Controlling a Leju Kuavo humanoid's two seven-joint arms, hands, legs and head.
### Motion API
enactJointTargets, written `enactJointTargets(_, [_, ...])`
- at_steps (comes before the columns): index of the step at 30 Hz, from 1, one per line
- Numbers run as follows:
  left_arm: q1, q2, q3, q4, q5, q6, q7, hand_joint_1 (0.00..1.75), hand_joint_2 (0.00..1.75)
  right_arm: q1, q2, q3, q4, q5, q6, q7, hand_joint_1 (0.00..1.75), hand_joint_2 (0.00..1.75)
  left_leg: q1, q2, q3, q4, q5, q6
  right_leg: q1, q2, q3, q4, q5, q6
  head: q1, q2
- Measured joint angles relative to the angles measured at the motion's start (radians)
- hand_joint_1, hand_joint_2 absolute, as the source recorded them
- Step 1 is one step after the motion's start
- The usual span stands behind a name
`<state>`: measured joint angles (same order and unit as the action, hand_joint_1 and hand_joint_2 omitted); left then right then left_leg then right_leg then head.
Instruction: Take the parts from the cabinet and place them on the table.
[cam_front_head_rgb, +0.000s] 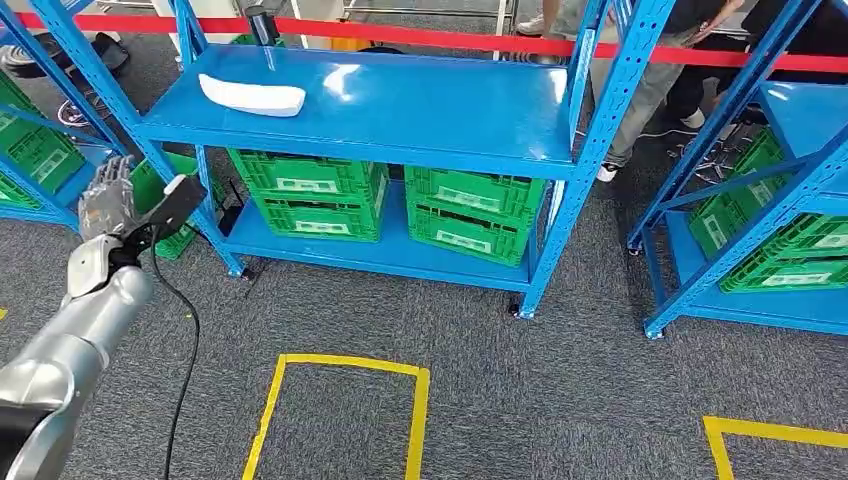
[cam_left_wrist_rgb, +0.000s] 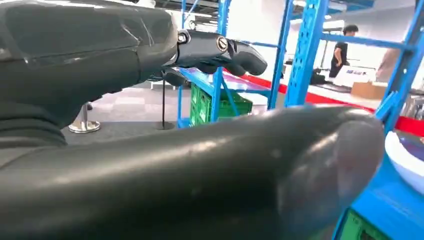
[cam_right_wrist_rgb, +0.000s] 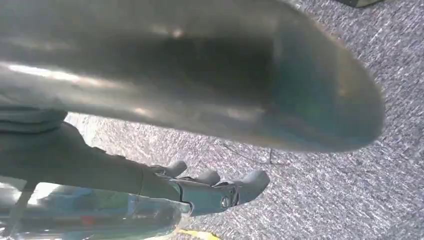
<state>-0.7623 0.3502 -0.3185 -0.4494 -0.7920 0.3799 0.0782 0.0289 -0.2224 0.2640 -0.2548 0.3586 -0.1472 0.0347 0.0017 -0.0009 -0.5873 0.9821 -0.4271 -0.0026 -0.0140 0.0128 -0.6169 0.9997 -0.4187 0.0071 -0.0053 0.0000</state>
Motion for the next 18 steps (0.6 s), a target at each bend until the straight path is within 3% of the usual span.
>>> enactJointTargets(18, [0.017,-0.001,0.001,0.009,-0.002,0.0,-0.002,0.0,0.0,0.001,-0.008,0.006,-0.002,-0.003,0.0,0.0,0.0,0.0,0.0,0.0,0.0,0.0,0.0,0.0,0.0,0.0,0.0,0.0,0.0,0.0,0.0,0.0])
